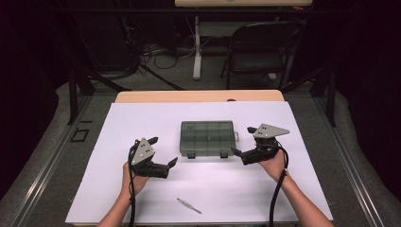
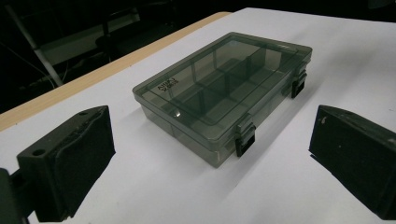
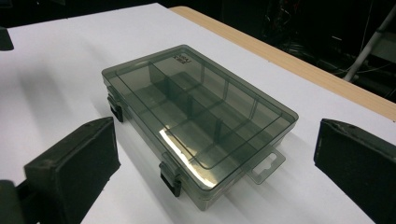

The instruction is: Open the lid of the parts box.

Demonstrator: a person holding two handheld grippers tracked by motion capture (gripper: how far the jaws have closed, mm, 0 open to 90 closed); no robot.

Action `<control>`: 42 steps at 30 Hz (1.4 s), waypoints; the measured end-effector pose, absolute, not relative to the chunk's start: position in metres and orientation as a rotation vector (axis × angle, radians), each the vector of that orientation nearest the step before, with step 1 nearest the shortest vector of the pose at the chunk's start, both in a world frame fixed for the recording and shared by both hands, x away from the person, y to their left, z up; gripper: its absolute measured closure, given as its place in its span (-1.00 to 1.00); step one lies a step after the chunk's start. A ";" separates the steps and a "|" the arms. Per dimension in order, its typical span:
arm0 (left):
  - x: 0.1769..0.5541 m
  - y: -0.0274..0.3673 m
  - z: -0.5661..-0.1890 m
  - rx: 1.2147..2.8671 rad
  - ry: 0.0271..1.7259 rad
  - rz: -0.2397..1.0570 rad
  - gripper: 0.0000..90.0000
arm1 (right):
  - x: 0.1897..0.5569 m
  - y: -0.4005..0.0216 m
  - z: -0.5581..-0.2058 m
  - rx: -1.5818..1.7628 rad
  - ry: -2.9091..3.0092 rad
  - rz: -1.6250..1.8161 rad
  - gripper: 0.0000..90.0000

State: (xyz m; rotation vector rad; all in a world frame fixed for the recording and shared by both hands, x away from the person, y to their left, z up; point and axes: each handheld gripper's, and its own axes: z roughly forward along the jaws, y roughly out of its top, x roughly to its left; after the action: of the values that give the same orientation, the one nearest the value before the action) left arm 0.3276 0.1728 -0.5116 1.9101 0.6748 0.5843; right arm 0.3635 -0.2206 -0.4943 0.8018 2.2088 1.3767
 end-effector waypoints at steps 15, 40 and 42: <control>0.347 0.161 -0.511 1.951 0.662 0.551 -1.00 | 0.387 -0.214 -0.496 0.804 2.313 1.298 -1.00; 0.378 0.141 -0.524 2.080 0.649 0.493 -1.00 | 0.396 -0.208 -0.508 0.799 2.438 1.183 -1.00; 0.379 0.142 -0.526 2.084 0.655 0.492 -1.00 | 0.396 -0.207 -0.510 0.799 2.446 1.181 -1.00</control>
State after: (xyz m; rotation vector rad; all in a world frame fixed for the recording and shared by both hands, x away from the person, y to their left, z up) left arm 0.3794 0.1419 -0.5257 2.0839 0.6550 0.4919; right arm 0.3959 -0.2072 -0.5104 0.7994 2.4456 1.1808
